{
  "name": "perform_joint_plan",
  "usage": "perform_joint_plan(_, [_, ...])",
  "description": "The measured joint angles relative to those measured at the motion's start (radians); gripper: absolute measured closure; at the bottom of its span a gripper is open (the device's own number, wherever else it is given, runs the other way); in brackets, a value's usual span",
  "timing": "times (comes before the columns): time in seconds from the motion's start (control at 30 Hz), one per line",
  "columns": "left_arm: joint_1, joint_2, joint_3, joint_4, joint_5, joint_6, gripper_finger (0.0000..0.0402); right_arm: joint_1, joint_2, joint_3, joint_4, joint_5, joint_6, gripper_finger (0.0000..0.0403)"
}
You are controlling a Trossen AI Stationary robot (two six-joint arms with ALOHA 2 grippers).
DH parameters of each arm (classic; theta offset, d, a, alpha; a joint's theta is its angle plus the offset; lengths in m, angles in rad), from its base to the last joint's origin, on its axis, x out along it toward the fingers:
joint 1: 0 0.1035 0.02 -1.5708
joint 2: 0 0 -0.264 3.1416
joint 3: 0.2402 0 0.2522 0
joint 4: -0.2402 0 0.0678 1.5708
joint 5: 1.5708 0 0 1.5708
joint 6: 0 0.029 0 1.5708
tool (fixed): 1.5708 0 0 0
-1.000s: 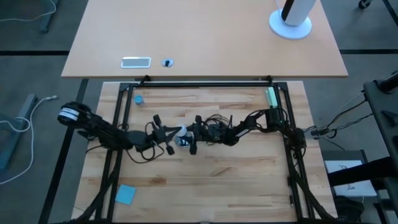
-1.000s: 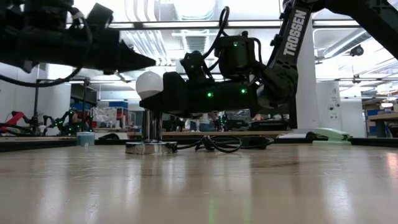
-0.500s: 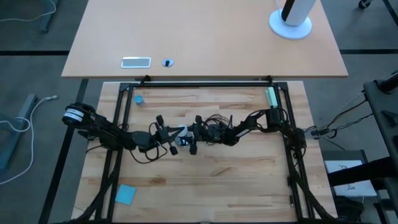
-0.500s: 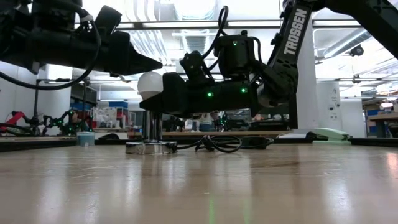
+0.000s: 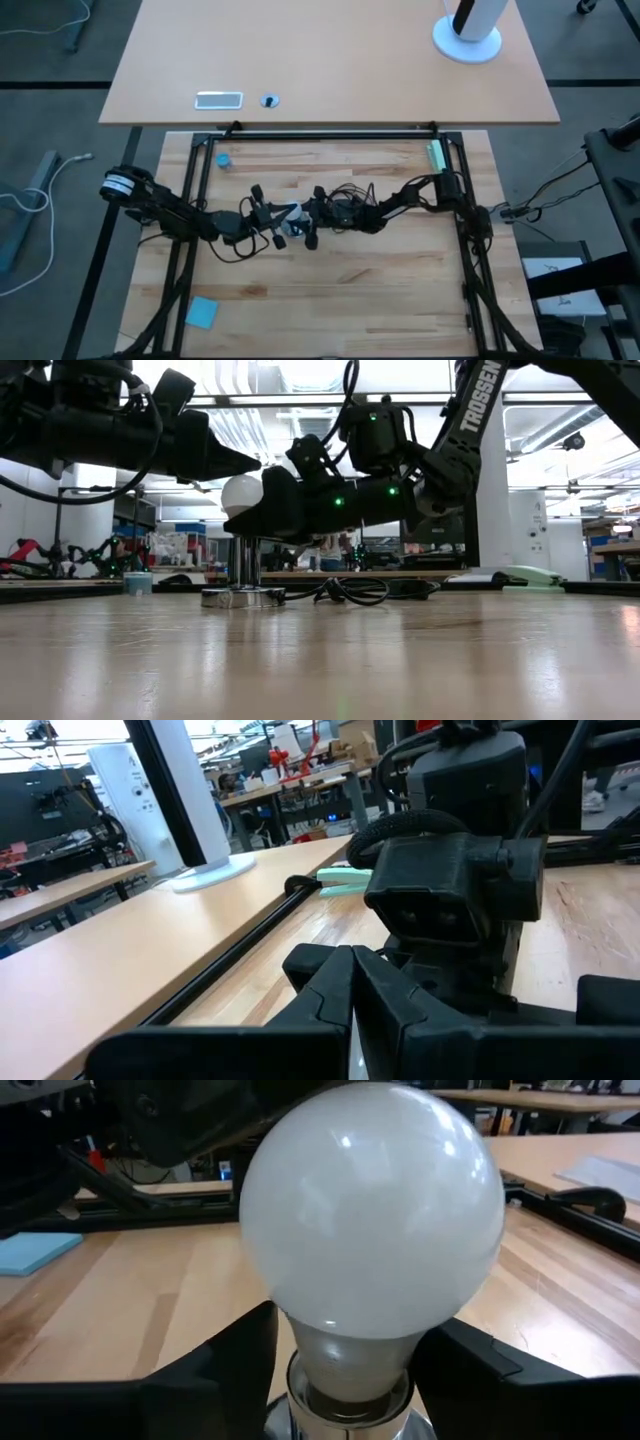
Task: Screw lightbulb
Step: Insert the lightbulb into the lamp
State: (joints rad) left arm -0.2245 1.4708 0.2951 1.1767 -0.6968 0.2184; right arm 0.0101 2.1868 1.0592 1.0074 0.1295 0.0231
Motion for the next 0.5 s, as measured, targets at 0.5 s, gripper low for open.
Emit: perform_joint_plan(0.5, [0.000,0.000,0.003,-0.010,0.003,-0.005,0.0401,0.012,-0.029,0.000,-0.102,0.003,0.008,0.0164])
